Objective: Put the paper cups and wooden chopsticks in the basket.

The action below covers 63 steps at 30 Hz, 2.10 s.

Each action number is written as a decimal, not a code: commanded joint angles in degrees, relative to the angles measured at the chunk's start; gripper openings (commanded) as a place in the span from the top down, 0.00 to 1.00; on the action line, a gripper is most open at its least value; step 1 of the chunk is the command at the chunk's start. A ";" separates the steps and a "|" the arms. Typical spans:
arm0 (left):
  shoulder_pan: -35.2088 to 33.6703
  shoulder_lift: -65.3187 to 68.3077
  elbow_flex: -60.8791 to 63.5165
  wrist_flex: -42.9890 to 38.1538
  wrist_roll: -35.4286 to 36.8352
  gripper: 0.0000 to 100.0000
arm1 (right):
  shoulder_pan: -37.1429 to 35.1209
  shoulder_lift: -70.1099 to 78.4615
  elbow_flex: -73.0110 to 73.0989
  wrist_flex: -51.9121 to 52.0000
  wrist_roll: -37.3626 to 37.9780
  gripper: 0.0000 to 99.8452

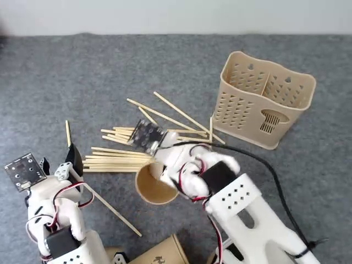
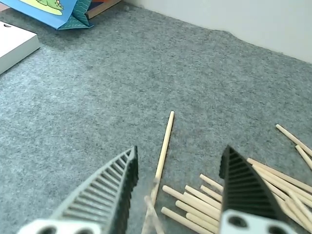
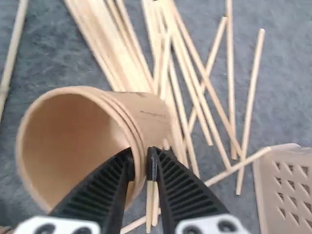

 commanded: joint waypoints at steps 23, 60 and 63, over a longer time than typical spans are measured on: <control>-0.18 -0.88 -0.13 -1.41 0.18 0.74 | 33.71 -0.22 -14.86 20.70 11.08 0.99; 0.00 -0.88 0.22 -1.49 0.18 0.74 | 19.30 -16.04 -8.18 37.76 7.12 0.77; 0.00 -0.88 0.31 -1.49 0.18 0.74 | 14.37 -16.04 -3.08 37.93 14.15 0.77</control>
